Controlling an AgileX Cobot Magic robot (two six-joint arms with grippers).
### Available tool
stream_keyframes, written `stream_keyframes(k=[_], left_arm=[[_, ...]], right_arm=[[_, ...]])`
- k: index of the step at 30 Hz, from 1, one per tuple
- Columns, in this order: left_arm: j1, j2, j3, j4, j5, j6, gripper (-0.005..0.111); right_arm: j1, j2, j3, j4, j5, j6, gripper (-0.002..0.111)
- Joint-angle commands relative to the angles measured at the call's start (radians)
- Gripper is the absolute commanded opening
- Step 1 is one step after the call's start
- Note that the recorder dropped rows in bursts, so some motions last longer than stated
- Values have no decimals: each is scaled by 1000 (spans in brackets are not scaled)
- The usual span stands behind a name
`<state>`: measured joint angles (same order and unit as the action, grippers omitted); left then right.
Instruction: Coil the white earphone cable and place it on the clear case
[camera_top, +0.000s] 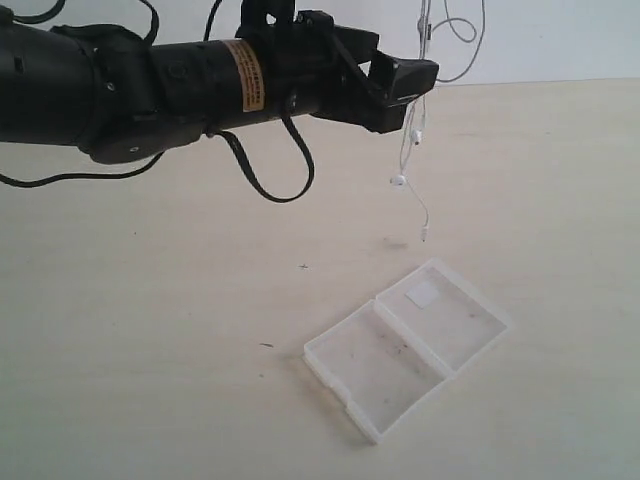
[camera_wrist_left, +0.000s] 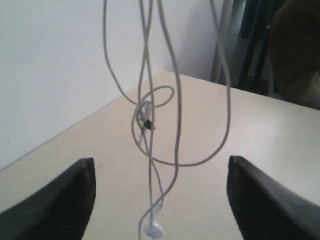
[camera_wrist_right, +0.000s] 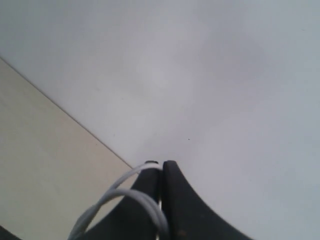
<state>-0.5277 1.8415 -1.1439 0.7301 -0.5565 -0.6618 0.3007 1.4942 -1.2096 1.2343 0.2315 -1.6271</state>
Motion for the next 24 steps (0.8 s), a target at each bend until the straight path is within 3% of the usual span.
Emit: stream_keyframes(k=[1, 12, 24], left_arm=[[6, 24, 1, -34, -101, 2, 71], [6, 53, 1, -267, -201, 182, 71], [6, 107, 1, -290, -243, 220, 71]], right_arm=[[2, -3, -7, -6, -13, 8, 0], [2, -3, -7, -6, -16, 17, 0], [2, 45, -7, -6, 13, 62, 0]])
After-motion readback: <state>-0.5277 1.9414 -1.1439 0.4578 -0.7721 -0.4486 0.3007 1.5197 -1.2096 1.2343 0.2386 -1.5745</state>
